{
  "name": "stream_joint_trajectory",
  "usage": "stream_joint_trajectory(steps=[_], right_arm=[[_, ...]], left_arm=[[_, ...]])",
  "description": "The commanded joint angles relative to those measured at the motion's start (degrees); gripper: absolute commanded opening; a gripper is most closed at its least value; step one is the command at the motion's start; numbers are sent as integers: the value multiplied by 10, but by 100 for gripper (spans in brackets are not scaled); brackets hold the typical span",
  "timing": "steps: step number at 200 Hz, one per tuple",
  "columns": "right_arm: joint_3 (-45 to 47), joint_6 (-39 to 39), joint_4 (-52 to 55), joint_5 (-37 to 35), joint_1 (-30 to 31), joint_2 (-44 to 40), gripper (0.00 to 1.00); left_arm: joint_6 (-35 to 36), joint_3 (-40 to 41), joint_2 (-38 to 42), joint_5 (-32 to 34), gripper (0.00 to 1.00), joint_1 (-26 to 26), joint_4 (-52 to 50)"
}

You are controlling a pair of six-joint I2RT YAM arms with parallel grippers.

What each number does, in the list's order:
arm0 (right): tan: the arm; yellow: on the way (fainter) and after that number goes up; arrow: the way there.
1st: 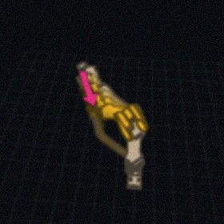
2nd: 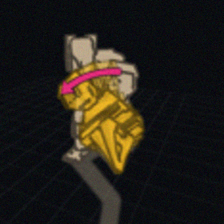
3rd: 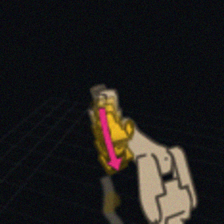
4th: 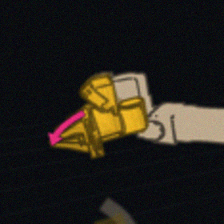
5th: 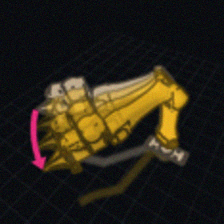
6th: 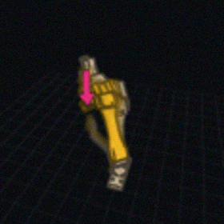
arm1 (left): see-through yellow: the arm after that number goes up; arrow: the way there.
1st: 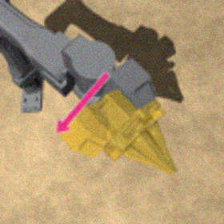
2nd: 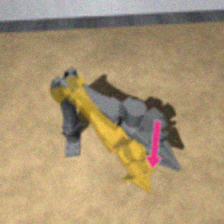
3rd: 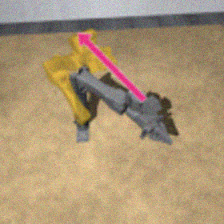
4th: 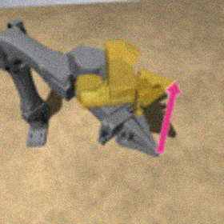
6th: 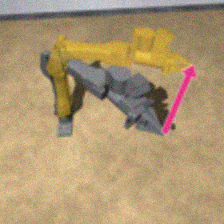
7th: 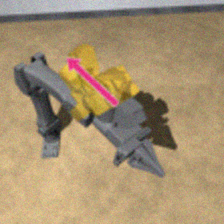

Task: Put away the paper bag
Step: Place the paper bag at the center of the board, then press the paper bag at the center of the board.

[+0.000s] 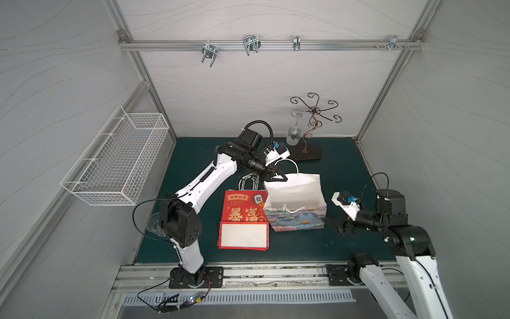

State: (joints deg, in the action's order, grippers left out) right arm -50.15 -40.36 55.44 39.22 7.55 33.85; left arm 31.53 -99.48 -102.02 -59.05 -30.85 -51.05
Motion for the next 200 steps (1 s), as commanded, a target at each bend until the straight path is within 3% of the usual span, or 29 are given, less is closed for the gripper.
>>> stream_joint_trajectory(steps=[1,34,48,58,88,144,168,183,200], right_arm=[[13,-27,28,54,5,0,80],[38,-25,-15,58,6,7,80],[44,-21,-33,52,6,12,80],[48,-22,-42,46,6,15,80],[58,-28,-52,28,5,27,79],[64,-37,-50,24,-2,32,79],[61,-37,-46,28,-1,34,79],[58,-37,-44,32,-1,33,79],[57,-37,-39,36,-1,31,79]], left_arm=[[55,-38,-27,-10,0,-7,-44],[51,-58,-49,-11,1,-13,-33],[42,-59,-52,-10,22,-13,-17],[41,-59,-50,-7,44,-13,-8],[23,-56,-35,11,68,-13,37],[-81,1,73,-8,81,19,206],[-178,104,162,-2,81,42,364],[-224,188,230,41,81,58,422],[-224,301,311,118,78,69,433]])
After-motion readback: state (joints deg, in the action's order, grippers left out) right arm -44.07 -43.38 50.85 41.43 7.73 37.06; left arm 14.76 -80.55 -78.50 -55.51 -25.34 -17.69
